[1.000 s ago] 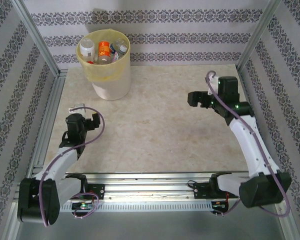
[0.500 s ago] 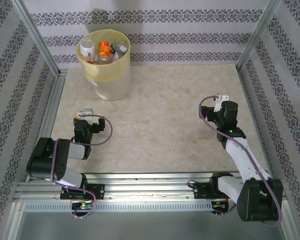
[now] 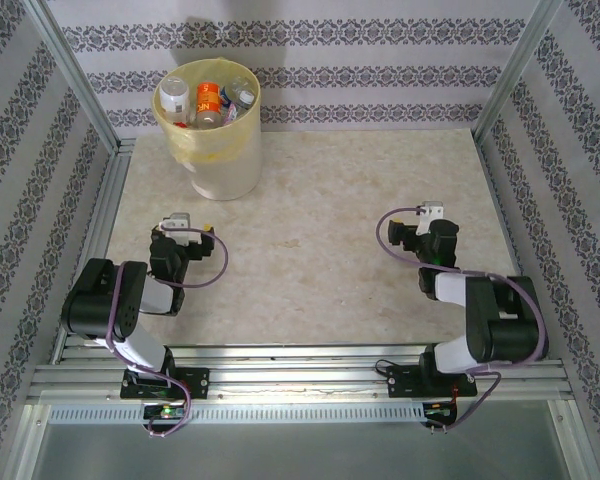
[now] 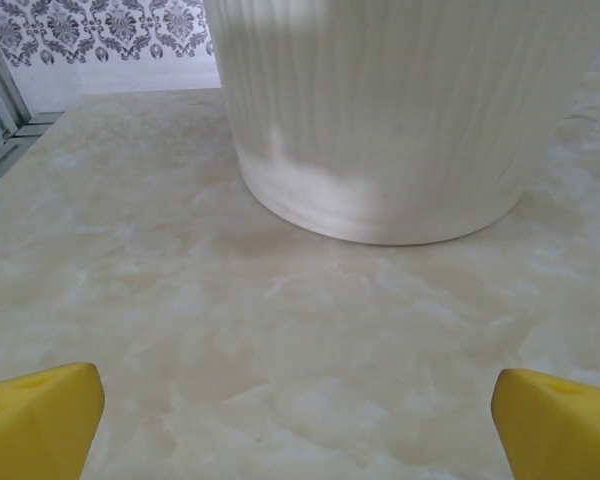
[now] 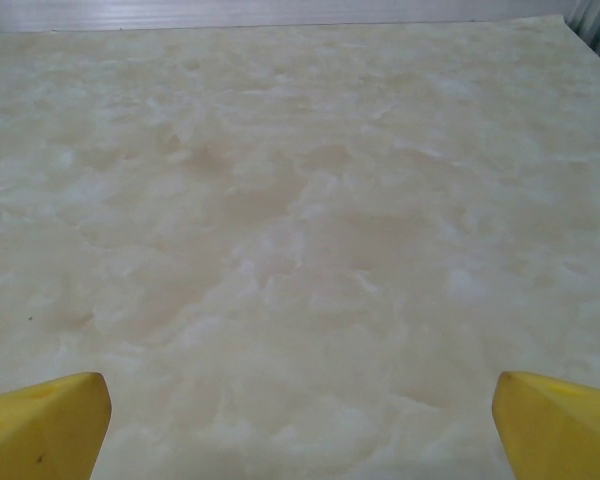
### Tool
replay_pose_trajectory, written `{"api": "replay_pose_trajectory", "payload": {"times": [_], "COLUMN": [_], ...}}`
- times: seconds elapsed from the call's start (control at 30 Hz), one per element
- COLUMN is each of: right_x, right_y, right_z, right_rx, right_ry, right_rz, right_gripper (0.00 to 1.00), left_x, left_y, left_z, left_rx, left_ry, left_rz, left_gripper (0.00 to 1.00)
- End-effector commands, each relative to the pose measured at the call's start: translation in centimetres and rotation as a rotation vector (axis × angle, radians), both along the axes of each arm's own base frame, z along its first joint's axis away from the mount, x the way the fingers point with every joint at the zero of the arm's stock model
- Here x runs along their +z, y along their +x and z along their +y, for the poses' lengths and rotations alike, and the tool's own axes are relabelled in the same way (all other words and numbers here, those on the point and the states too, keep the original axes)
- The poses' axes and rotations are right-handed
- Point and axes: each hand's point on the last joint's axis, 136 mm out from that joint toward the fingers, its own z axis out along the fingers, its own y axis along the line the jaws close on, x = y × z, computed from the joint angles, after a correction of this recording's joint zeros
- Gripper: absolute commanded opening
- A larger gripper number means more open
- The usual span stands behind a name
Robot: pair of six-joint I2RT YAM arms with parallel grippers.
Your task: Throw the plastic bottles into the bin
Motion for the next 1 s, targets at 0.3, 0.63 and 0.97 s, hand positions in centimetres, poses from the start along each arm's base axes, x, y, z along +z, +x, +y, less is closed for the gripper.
{"api": "replay_pose_trajectory", "payload": {"times": [0.3,0.63,0.97], "right_x": [1.7,1.7,1.7], "right_y": [1.1,1.0,1.1], "right_z": [0.5,0.5,0.5], "right_rx": [-0.024,-0.024,-0.018], "right_ry": [-0.027,-0.029,-0.02], "right_rz": [-0.09,-0.087,-0.086], "right_gripper": [0.98,0.98,0.98], "left_x": [-0.4,-0.4,-0.5], "left_y": [1.6,1.7,1.7], "left_z": [0.7,0.7,0.7], "left_rx": [0.02,0.022,0.021], "left_ry": [-0.013,-0.016,-0.017], "left_rz": [0.093,0.093,0.094], "left_gripper": [1.0,1.0,1.0]}}
